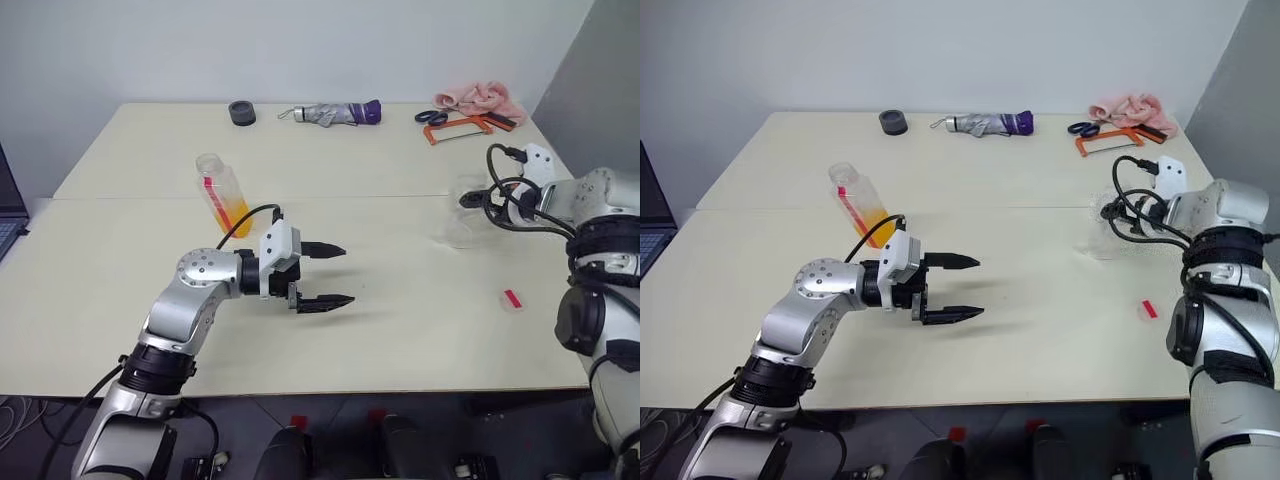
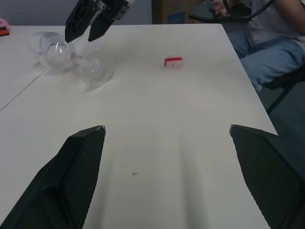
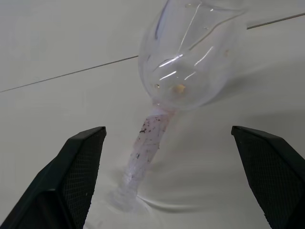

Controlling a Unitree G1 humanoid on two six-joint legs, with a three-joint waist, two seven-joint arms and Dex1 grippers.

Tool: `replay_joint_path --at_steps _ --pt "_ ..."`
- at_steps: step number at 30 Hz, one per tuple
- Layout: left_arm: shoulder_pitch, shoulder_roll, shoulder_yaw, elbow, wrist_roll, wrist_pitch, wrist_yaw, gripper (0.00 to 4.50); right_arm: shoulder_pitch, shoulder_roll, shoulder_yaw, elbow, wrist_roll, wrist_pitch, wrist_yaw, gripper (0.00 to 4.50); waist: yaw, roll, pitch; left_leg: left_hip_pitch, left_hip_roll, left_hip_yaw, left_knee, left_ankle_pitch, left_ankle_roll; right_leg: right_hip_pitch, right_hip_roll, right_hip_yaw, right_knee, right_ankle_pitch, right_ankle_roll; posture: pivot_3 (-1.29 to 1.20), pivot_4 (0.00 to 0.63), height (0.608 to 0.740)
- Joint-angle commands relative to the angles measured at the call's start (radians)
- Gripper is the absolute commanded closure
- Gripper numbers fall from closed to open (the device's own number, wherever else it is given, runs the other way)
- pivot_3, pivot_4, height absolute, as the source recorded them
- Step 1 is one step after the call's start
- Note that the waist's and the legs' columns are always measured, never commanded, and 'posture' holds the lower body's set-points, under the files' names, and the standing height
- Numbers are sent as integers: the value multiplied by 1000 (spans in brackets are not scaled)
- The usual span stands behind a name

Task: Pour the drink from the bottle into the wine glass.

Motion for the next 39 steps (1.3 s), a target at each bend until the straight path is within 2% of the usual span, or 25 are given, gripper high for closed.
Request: replay_joint_path --at_steps 1,12,13,15,23,26,35,39 --pt "-23 2 3 1 4 -27 -11 18 -52 -8 19 105 -27 -109 48 0 0 0 0 0 0 0 0 0 0 0 0 0 0 0 0 0 150 740" --pt "-22 6 10 17 12 -44 -7 18 -84 -1 54 260 -79 -244 124 0 1 0 0 0 0 0 0 0 0 0 -1 0 0 0 0 0 150 740" --pt "-22 5 8 20 14 -48 -7 3 -86 3 55 264 -81 -246 133 174 1 0 0 0 0 0 0 0 0 0 -1 0 0 0 0 0 150 740" --pt "-24 3 3 28 21 -58 -8 0 -88 12 56 271 -86 -249 146 581 1 0 0 0 0 0 0 0 0 0 -1 0 0 0 0 0 150 740" --pt "-26 -3 -3 49 38 -81 -17 0 -70 36 80 291 -123 -258 172 3472 1 0 0 0 0 -1 0 0 0 0 -1 0 0 0 0 0 150 740" --pt "-24 -5 0 49 41 -80 -17 0 -64 38 84 295 -130 -274 161 4382 0 0 0 0 0 -2 0 0 0 0 -1 0 0 0 0 0 150 740" --pt "-16 0 12 47 41 -71 -8 0 -95 21 48 285 -106 -268 160 4396 1 0 0 0 0 -4 1 0 0 0 -1 0 1 0 0 0 150 740" --pt "-12 -6 68 37 -8 1 50 0 -93 63 -1 200 -61 -386 100 4396 -1 1 0 0 0 -5 1 0 0 0 -1 0 1 0 0 0 150 740"
